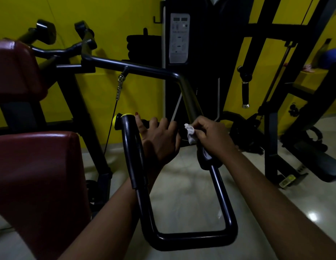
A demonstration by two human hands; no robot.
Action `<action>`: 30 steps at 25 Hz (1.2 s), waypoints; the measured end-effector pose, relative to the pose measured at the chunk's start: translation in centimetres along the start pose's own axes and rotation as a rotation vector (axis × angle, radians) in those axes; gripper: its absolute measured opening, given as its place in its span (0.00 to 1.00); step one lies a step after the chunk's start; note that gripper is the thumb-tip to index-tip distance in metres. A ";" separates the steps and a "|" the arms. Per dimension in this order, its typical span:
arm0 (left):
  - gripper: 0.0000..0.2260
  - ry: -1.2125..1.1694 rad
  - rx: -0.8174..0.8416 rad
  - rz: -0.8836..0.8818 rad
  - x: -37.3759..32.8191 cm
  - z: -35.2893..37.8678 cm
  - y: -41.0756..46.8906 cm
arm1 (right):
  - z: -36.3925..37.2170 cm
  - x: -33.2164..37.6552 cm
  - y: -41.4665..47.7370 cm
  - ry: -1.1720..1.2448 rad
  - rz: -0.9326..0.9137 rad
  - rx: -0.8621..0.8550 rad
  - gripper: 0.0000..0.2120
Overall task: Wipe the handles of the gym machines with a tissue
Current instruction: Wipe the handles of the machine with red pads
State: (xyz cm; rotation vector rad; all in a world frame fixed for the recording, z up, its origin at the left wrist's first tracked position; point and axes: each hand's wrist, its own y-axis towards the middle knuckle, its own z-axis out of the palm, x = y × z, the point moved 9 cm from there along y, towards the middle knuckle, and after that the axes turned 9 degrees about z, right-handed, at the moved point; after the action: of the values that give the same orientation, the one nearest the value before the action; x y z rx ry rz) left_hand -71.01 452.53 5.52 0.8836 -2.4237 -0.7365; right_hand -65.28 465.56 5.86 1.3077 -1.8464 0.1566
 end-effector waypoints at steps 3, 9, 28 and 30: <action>0.13 0.026 0.031 -0.031 -0.3 0.1 0.3 | 0.4 0.1 -1.8 0.008 0.003 -0.040 0.08; 0.13 0.001 -0.044 0.001 -0.9 0.4 0.6 | 2.1 1.2 0.5 -0.351 0.015 0.233 0.20; 0.14 -0.032 -0.092 0.040 -0.5 0.3 0.0 | 1.0 1.2 -2.0 -0.398 0.050 -0.222 0.17; 0.15 -0.035 -0.093 0.036 -0.4 0.4 0.0 | 0.4 1.1 -0.7 -0.312 0.051 -0.194 0.19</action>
State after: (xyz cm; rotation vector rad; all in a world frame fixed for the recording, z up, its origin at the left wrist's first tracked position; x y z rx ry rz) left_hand -70.93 452.96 5.11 0.7950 -2.4079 -0.8505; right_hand -65.06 464.21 6.13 1.2010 -2.0976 -0.2077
